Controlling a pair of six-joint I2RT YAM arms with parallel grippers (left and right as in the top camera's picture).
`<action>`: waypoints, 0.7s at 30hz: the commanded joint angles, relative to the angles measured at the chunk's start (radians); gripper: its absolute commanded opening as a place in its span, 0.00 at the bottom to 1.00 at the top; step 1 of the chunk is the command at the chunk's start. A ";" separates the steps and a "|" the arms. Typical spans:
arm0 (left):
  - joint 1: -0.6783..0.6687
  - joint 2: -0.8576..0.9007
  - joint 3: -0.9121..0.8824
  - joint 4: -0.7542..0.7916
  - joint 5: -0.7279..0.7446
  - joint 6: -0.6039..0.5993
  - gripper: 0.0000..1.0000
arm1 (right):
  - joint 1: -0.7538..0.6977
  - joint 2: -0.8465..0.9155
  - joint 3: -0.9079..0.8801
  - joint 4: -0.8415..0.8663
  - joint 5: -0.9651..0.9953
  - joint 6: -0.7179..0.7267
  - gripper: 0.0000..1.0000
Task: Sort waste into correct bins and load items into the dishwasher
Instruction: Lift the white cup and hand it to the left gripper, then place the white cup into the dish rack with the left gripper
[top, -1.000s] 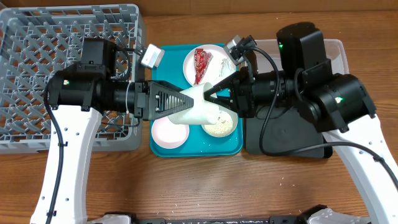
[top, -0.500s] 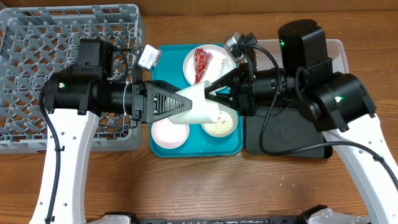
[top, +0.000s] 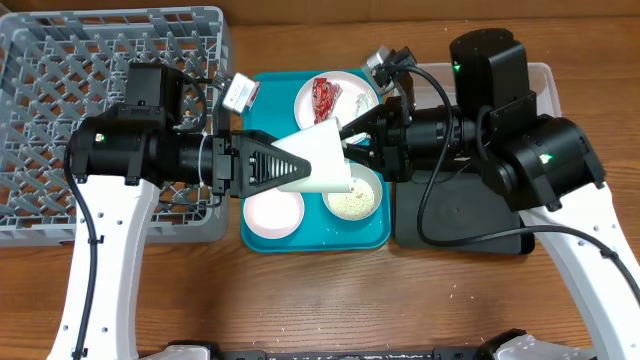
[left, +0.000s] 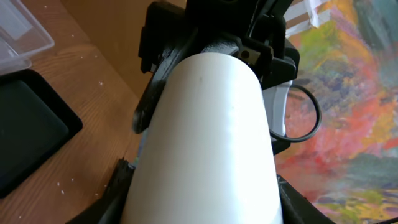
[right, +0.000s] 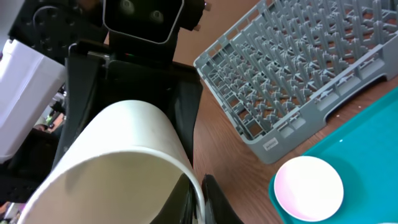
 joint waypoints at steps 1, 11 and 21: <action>-0.012 0.000 -0.003 -0.009 0.000 -0.015 0.46 | 0.010 -0.008 0.016 0.016 0.005 -0.010 0.17; 0.074 0.000 -0.003 -0.005 -0.528 -0.184 0.42 | -0.008 -0.120 0.016 -0.026 0.262 0.012 0.95; 0.296 0.001 -0.003 -0.100 -1.525 -0.642 0.49 | -0.010 -0.208 0.016 -0.297 0.387 0.012 0.96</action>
